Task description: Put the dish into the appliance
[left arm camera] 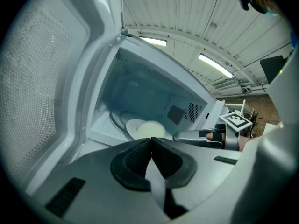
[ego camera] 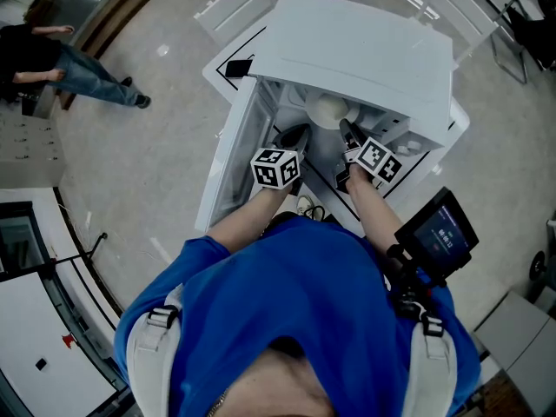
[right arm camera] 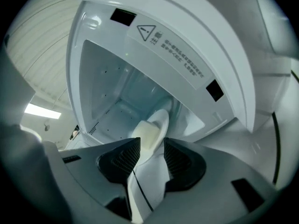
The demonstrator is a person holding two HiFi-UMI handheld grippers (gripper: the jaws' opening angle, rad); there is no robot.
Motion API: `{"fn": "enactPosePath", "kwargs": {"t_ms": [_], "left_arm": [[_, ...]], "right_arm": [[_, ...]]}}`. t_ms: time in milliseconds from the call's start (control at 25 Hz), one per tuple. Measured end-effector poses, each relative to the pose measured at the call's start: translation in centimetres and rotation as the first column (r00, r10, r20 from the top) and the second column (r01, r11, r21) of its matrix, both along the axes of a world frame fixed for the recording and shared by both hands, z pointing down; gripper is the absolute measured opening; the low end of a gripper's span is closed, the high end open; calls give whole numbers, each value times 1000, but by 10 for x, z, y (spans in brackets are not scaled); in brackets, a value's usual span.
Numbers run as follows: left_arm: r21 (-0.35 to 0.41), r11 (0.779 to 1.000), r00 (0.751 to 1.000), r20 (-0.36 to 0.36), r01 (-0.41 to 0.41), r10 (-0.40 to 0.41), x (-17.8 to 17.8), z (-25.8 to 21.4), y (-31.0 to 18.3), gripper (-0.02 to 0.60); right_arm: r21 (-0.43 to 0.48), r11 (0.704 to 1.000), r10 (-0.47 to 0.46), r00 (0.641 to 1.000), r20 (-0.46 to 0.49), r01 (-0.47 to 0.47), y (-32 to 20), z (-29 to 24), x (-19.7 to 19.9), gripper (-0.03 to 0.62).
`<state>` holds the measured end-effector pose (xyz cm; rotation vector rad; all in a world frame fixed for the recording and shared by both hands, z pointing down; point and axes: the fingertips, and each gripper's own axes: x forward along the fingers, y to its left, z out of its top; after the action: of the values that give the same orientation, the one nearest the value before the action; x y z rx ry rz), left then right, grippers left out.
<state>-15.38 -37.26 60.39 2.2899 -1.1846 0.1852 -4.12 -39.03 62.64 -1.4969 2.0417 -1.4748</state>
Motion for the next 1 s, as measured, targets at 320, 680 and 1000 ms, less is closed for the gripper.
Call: {"fn": "enactPosePath", "kwargs": {"t_ms": [320,680,1000], "left_arm": [[17,999,995,89,-35,33,2,14,-11,6],[10,999,990,132,-53,51,6,23,-17,7],[0,998,986,156,-63,62,5,28,-21,7]], "right_arm": [[67,983,-140,928,-346,173,1,3,-5,130],[72,943,-234,803,-547,324,2,6,-18,130],[65,938,-245,784,-571,341,0,7,-21,130]]}}
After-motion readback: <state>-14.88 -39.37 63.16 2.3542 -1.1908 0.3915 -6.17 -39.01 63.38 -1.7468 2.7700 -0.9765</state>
